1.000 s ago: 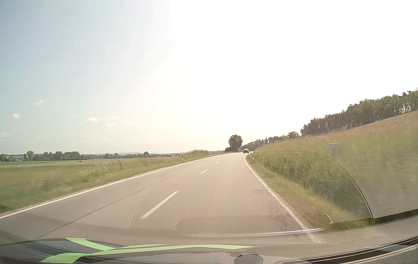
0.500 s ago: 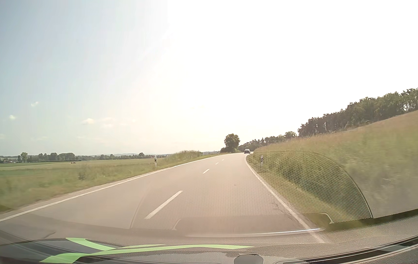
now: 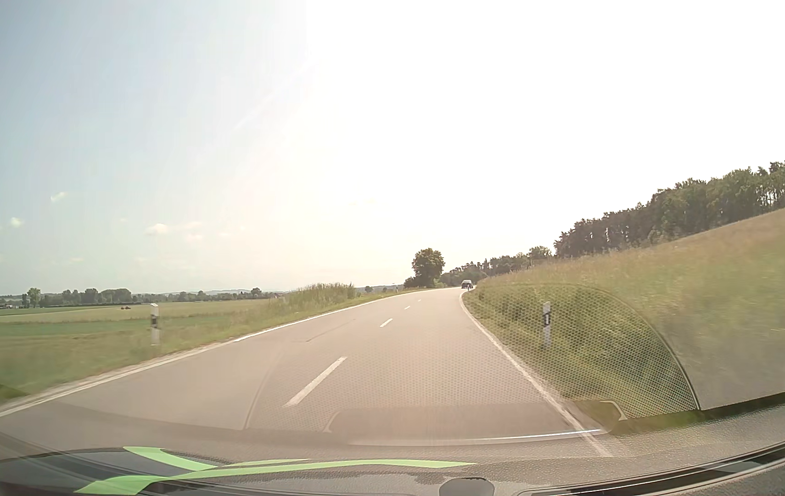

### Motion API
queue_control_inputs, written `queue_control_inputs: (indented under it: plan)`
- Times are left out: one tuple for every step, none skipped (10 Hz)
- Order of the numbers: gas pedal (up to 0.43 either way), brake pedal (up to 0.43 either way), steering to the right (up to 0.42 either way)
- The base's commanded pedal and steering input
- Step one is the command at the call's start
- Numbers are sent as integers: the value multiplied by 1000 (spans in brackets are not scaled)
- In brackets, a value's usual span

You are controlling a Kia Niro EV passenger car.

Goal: Follow the waypoints while adhering to traffic rules and regulations

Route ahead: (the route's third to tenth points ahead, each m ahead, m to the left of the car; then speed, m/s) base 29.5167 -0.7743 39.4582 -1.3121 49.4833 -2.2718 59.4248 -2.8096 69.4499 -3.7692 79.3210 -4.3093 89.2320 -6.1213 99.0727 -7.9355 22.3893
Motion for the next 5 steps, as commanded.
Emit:
queue_control_inputs:
  plan:
    - [150, 0, 6]
    - [150, 0, 6]
    - [150, 0, 6]
    - [150, 0, 6]
    - [150, 0, 6]
